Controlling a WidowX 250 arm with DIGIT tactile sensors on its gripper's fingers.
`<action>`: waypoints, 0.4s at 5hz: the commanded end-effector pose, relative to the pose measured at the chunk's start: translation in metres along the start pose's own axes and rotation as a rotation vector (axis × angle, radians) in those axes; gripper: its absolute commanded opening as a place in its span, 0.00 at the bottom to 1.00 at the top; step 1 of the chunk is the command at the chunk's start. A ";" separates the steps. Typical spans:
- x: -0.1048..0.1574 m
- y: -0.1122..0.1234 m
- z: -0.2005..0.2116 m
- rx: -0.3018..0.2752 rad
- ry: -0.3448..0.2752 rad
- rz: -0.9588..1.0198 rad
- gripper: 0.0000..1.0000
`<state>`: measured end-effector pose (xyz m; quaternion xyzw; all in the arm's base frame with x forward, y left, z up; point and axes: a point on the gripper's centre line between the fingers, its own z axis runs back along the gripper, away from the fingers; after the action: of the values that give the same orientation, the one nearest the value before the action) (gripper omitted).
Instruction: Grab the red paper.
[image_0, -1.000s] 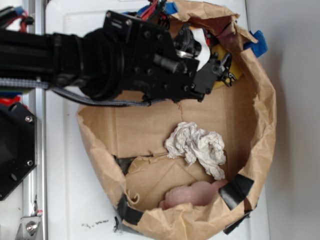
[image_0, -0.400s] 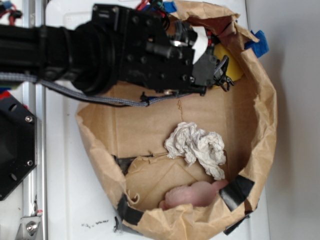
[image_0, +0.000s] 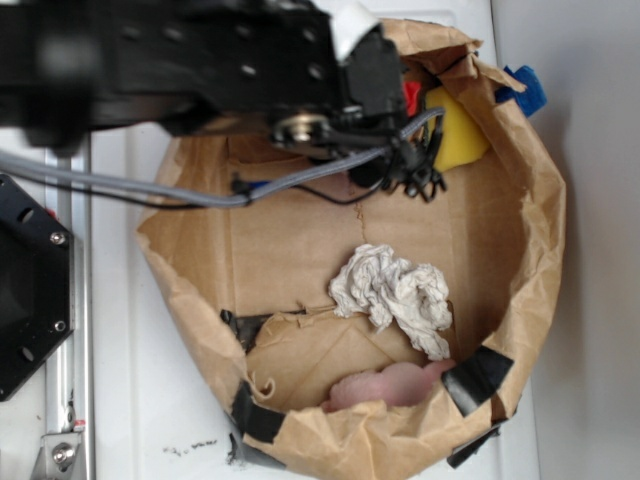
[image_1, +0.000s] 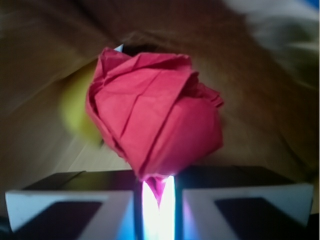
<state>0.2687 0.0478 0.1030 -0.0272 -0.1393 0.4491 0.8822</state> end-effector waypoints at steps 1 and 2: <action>0.011 0.005 0.029 -0.060 -0.008 -0.025 0.00; 0.009 0.002 0.031 -0.059 0.057 -0.094 0.00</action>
<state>0.2602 0.0341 0.1204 -0.0551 -0.1012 0.3924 0.9125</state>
